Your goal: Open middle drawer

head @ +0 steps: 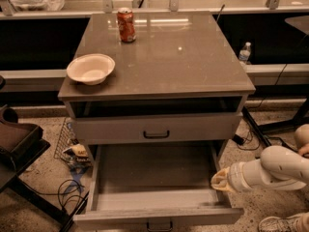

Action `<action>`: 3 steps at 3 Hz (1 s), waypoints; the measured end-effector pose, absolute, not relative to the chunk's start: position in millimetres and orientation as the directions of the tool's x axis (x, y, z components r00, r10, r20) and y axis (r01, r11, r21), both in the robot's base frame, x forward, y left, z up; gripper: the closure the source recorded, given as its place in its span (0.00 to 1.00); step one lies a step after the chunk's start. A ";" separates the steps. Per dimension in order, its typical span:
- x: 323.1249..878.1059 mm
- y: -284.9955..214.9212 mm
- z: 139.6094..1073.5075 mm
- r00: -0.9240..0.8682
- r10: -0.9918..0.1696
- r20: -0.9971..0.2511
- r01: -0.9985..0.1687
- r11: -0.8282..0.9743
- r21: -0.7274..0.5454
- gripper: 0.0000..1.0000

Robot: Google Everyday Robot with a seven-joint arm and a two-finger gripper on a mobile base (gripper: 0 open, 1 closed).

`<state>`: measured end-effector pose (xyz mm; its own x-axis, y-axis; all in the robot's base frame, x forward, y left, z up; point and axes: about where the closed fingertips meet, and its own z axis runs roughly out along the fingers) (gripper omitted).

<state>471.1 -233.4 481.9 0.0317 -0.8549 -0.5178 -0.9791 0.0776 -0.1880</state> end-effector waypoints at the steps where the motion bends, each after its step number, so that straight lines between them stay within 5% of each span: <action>1: 470.5 -229.6 445.1 0.028 -0.807 -0.589 -0.987 0.070 -0.142 1.00; 3: 471.9 -194.5 430.8 0.069 -0.817 -0.573 -0.990 0.014 -0.138 1.00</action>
Offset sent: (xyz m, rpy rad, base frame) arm 0.0002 0.0058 -0.0287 0.0664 0.0322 0.0256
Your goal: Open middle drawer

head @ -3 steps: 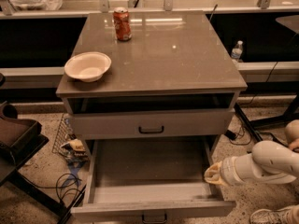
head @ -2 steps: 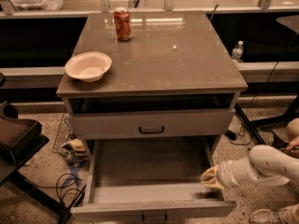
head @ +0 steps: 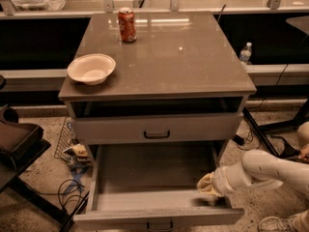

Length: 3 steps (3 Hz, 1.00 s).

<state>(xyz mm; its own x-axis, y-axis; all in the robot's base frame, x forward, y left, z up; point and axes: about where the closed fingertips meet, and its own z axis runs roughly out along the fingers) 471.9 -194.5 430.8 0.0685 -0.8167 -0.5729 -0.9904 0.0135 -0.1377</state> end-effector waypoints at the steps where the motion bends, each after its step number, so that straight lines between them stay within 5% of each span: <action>1: 463.9 -162.0 409.1 0.111 -0.863 -0.493 -0.991 -0.057 -0.124 1.00; 3: 442.6 -156.6 400.7 0.090 -0.853 -0.514 -0.994 -0.048 -0.095 1.00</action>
Offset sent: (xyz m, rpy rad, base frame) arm -0.0060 0.0274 -0.0171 -0.0805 0.0097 0.0511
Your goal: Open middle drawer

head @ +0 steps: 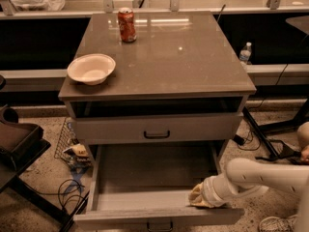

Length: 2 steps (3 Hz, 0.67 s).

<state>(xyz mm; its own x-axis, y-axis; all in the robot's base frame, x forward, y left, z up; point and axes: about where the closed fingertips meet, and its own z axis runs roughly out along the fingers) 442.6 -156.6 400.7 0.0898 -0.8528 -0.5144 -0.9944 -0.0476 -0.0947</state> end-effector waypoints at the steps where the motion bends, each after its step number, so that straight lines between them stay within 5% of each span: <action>1: 407.6 -164.4 400.7 0.048 -0.839 -0.541 -0.999 -0.035 -0.034 1.00; 2: 404.7 -163.8 401.9 0.046 -0.839 -0.542 -0.999 -0.036 -0.028 1.00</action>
Offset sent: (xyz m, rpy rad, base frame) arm -0.1839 0.0164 0.0108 0.0663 0.3036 0.0273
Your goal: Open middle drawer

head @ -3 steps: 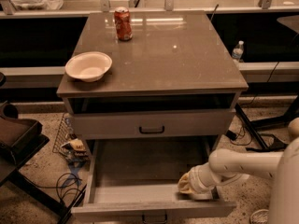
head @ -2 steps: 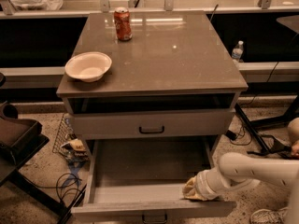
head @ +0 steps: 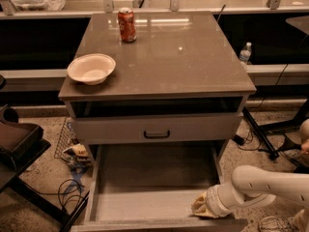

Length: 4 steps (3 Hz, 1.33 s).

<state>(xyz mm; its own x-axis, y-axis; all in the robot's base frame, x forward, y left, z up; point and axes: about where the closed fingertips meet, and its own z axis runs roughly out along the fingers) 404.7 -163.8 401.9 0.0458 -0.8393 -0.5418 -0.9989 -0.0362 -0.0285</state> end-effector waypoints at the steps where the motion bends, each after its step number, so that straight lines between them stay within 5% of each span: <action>1: 363.5 -156.7 403.3 0.018 -0.837 -0.547 -0.998 -0.047 0.039 1.00; 2: 366.6 -156.6 403.3 0.018 -0.837 -0.547 -0.998 -0.047 0.039 1.00; 4: 365.0 -154.8 402.1 0.019 -0.836 -0.549 -0.998 -0.050 0.043 0.61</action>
Offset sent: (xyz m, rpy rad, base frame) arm -0.2131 0.0311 0.0246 -0.0527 0.3568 0.1230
